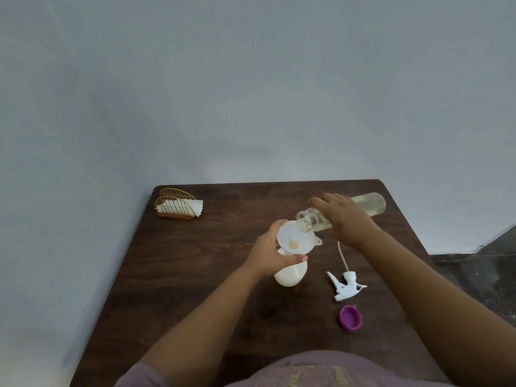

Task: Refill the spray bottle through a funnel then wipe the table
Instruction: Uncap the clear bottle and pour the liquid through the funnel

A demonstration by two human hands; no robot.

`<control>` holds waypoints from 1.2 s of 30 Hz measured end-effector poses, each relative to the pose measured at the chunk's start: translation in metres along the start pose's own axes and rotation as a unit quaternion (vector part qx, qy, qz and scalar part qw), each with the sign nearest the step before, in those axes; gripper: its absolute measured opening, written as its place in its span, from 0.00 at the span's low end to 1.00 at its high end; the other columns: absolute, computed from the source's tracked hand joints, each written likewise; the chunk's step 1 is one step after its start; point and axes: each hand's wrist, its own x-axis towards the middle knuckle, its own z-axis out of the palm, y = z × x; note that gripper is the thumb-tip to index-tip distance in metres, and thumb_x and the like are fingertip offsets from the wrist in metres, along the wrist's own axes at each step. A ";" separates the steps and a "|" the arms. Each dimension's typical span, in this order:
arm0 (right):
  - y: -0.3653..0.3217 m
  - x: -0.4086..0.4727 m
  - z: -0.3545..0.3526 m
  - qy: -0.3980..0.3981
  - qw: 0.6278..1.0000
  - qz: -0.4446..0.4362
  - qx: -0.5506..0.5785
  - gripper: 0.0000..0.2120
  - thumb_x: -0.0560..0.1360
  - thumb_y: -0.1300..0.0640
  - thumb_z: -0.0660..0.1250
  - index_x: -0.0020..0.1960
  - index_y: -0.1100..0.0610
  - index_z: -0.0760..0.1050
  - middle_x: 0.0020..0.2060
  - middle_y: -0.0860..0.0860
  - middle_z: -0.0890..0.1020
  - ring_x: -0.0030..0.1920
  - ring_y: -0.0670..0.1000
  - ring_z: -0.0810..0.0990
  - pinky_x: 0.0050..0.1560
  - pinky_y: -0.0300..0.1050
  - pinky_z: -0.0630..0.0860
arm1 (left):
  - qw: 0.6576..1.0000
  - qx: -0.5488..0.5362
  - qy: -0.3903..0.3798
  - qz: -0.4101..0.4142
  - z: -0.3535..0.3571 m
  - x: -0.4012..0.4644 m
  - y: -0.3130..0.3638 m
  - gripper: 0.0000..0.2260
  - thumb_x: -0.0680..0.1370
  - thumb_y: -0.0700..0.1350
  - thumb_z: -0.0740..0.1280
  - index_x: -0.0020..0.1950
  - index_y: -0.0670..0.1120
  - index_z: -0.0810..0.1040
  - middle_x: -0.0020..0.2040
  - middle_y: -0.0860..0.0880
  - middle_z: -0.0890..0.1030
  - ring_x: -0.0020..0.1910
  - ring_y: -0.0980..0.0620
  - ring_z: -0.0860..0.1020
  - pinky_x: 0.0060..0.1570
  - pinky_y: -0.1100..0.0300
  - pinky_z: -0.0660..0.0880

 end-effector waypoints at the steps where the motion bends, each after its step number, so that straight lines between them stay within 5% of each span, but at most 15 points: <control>1: 0.000 0.000 0.000 0.000 1.000 0.000 0.001 0.23 0.68 0.61 0.72 0.60 0.50 0.70 0.48 0.50 0.76 0.50 0.54 0.75 0.53 0.49 0.72 | 1.000 0.001 -0.001 0.000 0.000 0.000 0.000 0.40 0.65 0.58 0.78 0.72 0.58 0.62 0.67 0.56 0.72 0.64 0.53 0.72 0.61 0.51 0.75; 36: -0.002 -0.001 -0.007 0.006 1.000 -0.003 -0.015 0.21 0.70 0.62 0.69 0.61 0.51 0.71 0.50 0.50 0.77 0.51 0.53 0.75 0.53 0.47 0.70 | 1.000 0.006 -0.003 0.001 -0.001 -0.001 0.001 0.40 0.66 0.56 0.78 0.73 0.57 0.62 0.67 0.56 0.71 0.63 0.53 0.72 0.58 0.56 0.74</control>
